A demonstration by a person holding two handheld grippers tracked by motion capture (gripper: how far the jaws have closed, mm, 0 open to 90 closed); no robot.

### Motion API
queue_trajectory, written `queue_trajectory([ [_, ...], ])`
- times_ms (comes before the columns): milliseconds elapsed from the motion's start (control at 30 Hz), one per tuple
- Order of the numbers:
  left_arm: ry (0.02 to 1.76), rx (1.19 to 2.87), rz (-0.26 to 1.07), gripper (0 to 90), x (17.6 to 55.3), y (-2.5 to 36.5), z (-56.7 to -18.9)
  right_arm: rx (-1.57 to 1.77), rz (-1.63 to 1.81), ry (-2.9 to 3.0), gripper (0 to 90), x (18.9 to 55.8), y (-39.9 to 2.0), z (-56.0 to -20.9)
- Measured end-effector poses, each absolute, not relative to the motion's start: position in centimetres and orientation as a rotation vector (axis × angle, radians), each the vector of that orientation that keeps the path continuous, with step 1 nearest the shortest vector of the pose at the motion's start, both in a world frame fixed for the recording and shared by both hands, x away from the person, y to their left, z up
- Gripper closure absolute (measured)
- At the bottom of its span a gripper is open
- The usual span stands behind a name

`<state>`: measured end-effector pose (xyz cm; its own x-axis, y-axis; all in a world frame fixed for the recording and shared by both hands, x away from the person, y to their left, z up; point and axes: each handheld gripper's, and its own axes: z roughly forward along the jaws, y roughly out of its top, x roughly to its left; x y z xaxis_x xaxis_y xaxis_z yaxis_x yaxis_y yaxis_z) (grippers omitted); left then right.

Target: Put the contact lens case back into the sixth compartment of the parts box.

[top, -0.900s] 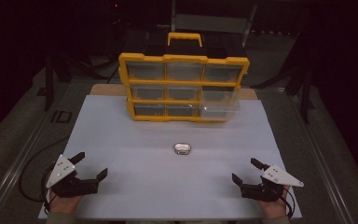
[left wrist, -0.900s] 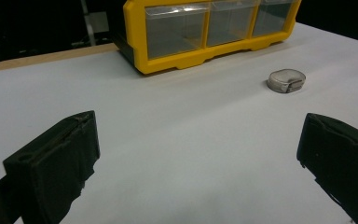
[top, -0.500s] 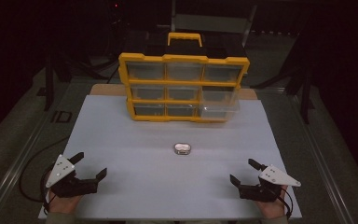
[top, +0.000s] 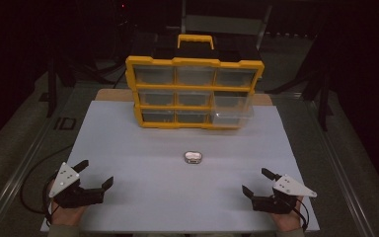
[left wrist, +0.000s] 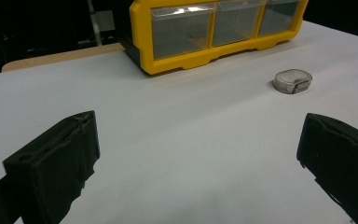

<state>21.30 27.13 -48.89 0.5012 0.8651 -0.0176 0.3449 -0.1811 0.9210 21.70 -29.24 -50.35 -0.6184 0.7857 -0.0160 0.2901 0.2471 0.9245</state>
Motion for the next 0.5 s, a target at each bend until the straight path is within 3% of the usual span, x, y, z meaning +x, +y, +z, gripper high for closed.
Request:
queue_trajectory([
  [500, 1.003, 1.776, 0.665, 0.0, 21.8, 26.0, -47.1, 0.982, 1.364, 2.03, 7.6, 21.8, -29.1, -50.5],
])
